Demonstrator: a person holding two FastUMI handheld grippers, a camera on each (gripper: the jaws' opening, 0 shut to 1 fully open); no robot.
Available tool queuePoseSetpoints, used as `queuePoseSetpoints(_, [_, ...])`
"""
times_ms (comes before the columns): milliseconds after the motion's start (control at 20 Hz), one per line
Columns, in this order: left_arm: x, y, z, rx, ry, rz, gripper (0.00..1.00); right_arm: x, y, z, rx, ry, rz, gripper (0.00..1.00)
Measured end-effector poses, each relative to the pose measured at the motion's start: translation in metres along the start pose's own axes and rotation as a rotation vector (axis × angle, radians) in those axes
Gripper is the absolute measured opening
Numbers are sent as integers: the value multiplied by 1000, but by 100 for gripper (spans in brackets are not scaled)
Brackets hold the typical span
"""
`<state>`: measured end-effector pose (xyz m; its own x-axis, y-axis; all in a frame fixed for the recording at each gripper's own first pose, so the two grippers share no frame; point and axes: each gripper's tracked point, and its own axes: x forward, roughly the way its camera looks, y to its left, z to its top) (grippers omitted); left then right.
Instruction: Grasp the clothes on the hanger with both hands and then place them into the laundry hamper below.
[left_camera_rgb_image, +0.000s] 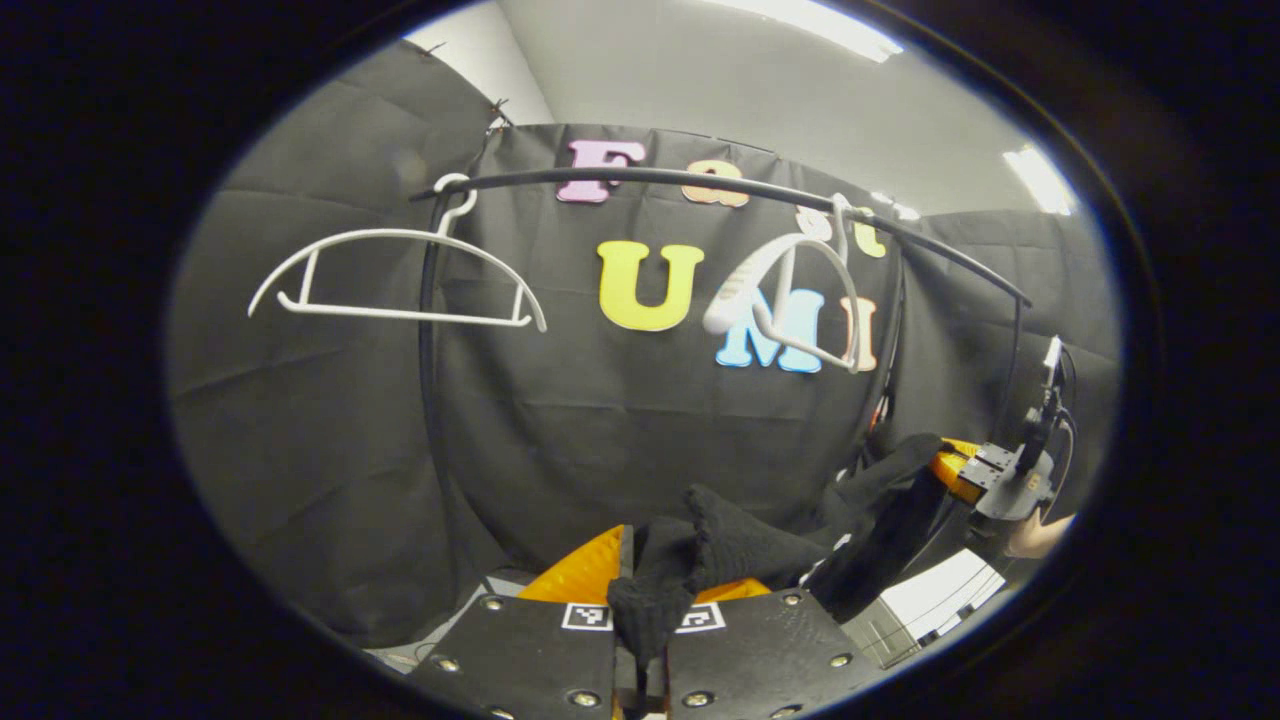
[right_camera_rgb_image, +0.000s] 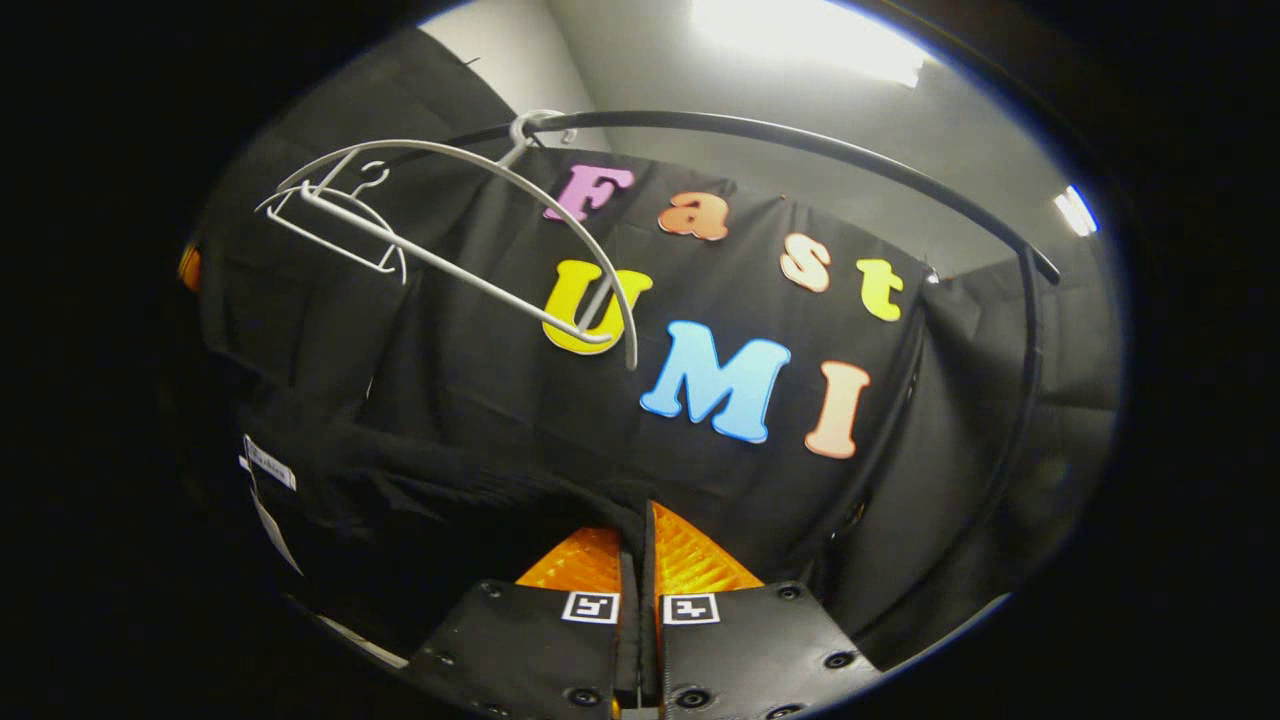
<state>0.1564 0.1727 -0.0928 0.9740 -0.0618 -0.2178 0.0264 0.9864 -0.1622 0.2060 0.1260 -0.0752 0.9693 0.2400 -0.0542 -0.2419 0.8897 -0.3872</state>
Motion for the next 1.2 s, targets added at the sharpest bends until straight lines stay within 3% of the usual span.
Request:
queuePoseSetpoints(300, [31, -25, -45, 30, 82, -121, 4, -41, -1, -25, 183, 152, -78, 2])
queuePoseSetpoints(450, [49, -42, -65, 58, 125, -172, 4, -55, 13, -44, 237, 214, -69, 1])
queuePoseSetpoints(650, [80, -69, -104, 10, 200, -213, 4, -69, 43, -84, 254, 341, -17, 2])
queuePoseSetpoints(900, [68, -78, -162, -46, 305, -183, 5, -90, 82, -137, 319, 492, 51, 3])
queuePoseSetpoints(1200, [79, -69, -235, -39, 407, -155, 6, -104, 124, -186, 382, 651, 139, 2])
